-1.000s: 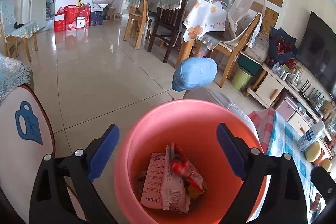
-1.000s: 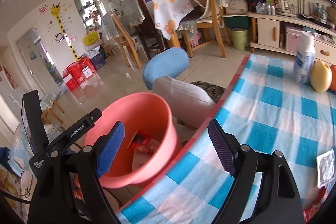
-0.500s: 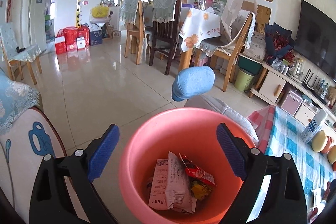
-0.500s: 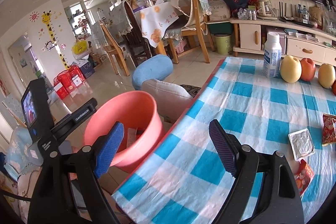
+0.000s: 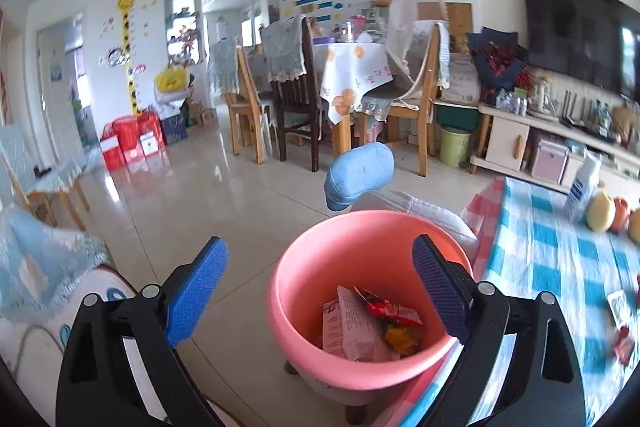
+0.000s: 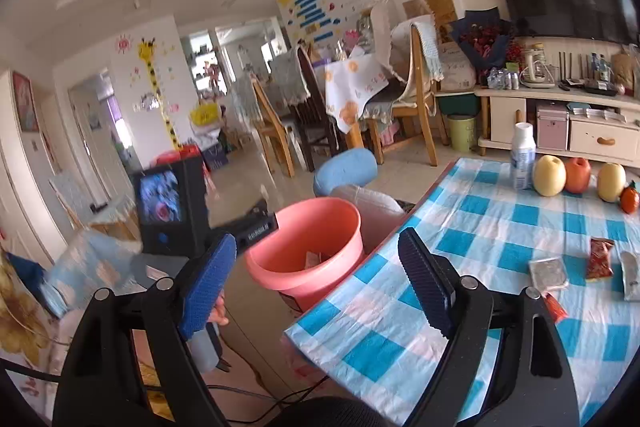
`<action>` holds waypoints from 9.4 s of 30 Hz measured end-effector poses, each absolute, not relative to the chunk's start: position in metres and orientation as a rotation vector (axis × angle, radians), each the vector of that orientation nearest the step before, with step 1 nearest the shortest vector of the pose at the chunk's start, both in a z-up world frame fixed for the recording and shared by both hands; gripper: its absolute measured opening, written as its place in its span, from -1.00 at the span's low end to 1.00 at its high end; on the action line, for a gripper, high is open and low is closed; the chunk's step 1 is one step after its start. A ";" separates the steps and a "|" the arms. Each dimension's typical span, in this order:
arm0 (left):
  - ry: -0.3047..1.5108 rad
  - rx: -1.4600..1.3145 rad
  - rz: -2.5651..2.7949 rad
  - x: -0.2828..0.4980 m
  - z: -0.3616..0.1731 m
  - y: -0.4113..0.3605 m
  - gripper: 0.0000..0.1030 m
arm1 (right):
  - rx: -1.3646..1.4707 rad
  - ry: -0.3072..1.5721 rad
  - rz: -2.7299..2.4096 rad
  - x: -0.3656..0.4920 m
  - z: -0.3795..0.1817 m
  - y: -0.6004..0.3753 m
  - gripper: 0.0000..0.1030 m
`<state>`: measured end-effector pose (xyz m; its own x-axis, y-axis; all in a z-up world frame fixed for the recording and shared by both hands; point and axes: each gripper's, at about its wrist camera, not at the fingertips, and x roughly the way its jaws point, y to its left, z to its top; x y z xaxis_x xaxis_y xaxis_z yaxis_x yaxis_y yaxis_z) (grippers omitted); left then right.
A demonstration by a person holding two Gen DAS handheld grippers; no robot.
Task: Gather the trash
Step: 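Move both tools back toward the table, then grasp the foil tray with the left tool while the right tool grasps the white wipes pack, then carry the foil tray and wipes pack over the pink bucket with both tools, then open both tools to drop the tray and wipes pack into the bucket, then move both tools back over the table toward the red wrappers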
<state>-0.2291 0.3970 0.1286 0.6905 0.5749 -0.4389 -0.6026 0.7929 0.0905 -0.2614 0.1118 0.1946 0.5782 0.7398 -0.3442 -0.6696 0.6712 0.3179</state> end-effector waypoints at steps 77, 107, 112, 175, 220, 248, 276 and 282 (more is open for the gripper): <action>1.044 -0.051 -0.040 -0.006 -0.002 0.068 0.62 | 0.330 0.861 0.112 -0.045 0.001 -0.221 0.88; 0.999 -0.002 -0.052 -0.009 0.000 0.075 0.01 | -0.086 0.794 0.325 -0.026 0.012 -0.187 0.88; 0.992 0.040 -0.054 -0.006 -0.002 0.070 0.01 | -0.072 0.824 0.351 -0.010 0.007 -0.191 0.88; 0.713 -0.035 -0.088 -0.122 0.103 0.192 -0.78 | 0.019 0.764 0.249 -0.133 0.051 -0.135 0.47; 0.755 -0.340 0.276 -0.175 0.048 0.485 -0.09 | -0.380 0.642 0.843 -0.109 0.099 0.332 0.60; 0.649 -0.251 0.211 -0.207 0.084 0.406 0.78 | -0.262 0.629 0.571 -0.150 0.102 0.187 0.80; 0.685 -0.093 0.083 -0.197 0.101 0.272 0.78 | -0.232 0.571 0.375 -0.166 0.097 0.053 0.81; 0.699 -0.048 0.053 -0.191 0.098 0.245 0.78 | -0.227 0.572 0.327 -0.161 0.092 0.027 0.81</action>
<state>-0.1907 0.2449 0.0982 0.7643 0.0326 -0.6441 -0.0647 0.9976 -0.0263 -0.1605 0.0265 0.0917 0.7917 0.2388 -0.5623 -0.3634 0.9240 -0.1194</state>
